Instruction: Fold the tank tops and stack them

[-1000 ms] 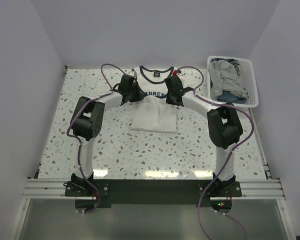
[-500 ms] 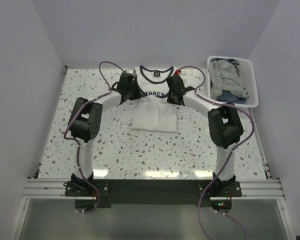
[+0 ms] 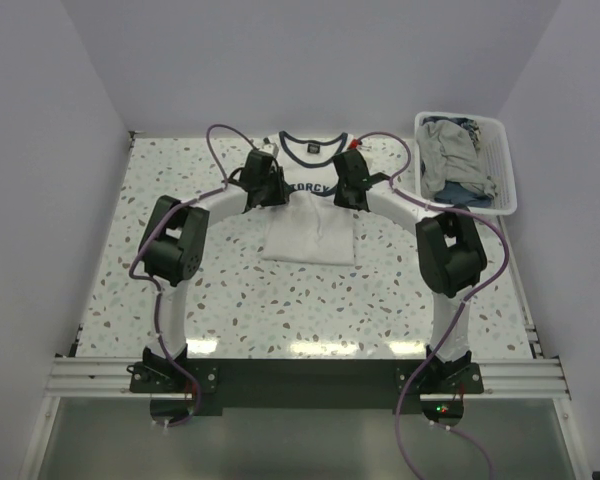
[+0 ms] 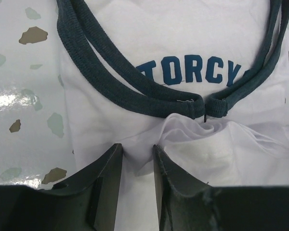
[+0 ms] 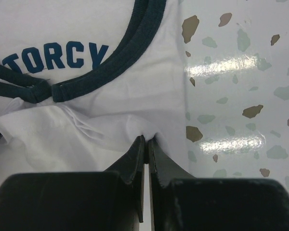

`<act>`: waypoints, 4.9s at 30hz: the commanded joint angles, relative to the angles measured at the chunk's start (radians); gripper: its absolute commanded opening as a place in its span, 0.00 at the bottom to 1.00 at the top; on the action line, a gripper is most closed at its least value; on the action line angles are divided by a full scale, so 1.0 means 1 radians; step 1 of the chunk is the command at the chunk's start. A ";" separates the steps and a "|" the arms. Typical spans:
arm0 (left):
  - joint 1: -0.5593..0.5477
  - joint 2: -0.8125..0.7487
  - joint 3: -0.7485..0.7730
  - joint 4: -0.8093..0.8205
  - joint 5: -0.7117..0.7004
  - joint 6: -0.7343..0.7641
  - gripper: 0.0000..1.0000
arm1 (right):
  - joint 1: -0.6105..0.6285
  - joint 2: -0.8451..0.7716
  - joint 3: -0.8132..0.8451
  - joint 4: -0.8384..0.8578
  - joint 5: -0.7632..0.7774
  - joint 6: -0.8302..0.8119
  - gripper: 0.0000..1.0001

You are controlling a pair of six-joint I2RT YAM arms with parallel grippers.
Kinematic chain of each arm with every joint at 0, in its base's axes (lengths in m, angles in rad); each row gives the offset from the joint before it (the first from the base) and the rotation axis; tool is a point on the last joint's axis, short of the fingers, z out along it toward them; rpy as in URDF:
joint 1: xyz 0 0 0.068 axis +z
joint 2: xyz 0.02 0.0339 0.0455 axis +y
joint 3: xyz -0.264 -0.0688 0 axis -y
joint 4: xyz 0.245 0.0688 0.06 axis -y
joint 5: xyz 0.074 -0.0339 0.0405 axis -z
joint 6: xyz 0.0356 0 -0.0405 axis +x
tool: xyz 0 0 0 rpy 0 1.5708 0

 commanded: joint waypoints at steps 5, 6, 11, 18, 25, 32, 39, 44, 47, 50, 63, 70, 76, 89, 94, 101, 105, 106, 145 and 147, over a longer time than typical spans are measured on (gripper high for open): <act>-0.005 -0.013 0.039 -0.019 -0.041 0.034 0.29 | -0.005 -0.020 0.006 0.026 -0.008 0.016 0.00; -0.007 -0.009 0.044 -0.024 -0.041 0.034 0.27 | -0.007 -0.021 0.007 0.026 -0.010 0.014 0.00; -0.010 0.004 0.079 -0.039 -0.046 0.027 0.08 | -0.007 -0.027 0.006 0.023 -0.004 0.010 0.00; -0.010 -0.091 0.030 -0.021 -0.111 0.003 0.00 | -0.011 -0.057 0.000 0.021 0.009 0.007 0.00; -0.011 -0.150 0.013 -0.053 -0.158 -0.032 0.00 | -0.023 -0.090 -0.006 0.015 0.021 0.010 0.00; -0.010 -0.153 0.021 -0.086 -0.199 -0.049 0.00 | -0.034 -0.078 0.006 0.014 0.010 0.005 0.00; -0.007 -0.102 0.050 -0.105 -0.222 -0.055 0.00 | -0.046 -0.018 0.050 0.004 -0.014 -0.009 0.02; 0.001 -0.058 0.075 -0.085 -0.196 -0.040 0.33 | -0.060 0.012 0.073 0.014 -0.040 -0.030 0.33; 0.004 -0.056 0.069 -0.036 -0.179 -0.032 0.64 | -0.068 0.025 0.112 -0.005 -0.051 -0.047 0.54; 0.008 -0.081 0.072 -0.022 -0.187 -0.032 0.74 | -0.069 0.009 0.130 -0.020 -0.039 -0.070 0.63; -0.039 -0.405 -0.368 0.030 -0.226 -0.185 0.49 | -0.010 -0.196 -0.223 0.012 -0.148 -0.021 0.44; -0.047 -0.685 -0.758 0.171 -0.169 -0.252 0.84 | 0.047 -0.429 -0.531 0.073 -0.155 0.039 0.50; -0.045 -0.657 -0.844 0.285 -0.056 -0.267 0.83 | 0.049 -0.440 -0.657 0.162 -0.220 0.105 0.55; -0.033 -0.532 -0.876 0.424 -0.007 -0.353 0.68 | 0.046 -0.402 -0.757 0.342 -0.258 0.235 0.47; -0.031 -0.516 -0.904 0.409 -0.013 -0.391 0.56 | 0.035 -0.448 -0.816 0.371 -0.212 0.267 0.47; -0.033 -0.507 -0.916 0.397 -0.036 -0.408 0.46 | 0.029 -0.455 -0.853 0.388 -0.183 0.301 0.46; -0.038 -0.496 -0.921 0.389 -0.046 -0.407 0.41 | 0.023 -0.448 -0.862 0.408 -0.183 0.320 0.47; -0.041 -0.495 -0.925 0.389 -0.044 -0.408 0.40 | 0.023 -0.445 -0.858 0.408 -0.178 0.323 0.47; -0.188 -1.199 -1.226 -0.162 -0.019 -0.479 0.00 | 0.477 -1.189 -1.158 -0.198 -0.062 0.530 0.00; -0.188 -1.194 -1.234 -0.149 0.000 -0.470 0.00 | 0.478 -1.193 -1.152 -0.206 -0.065 0.525 0.00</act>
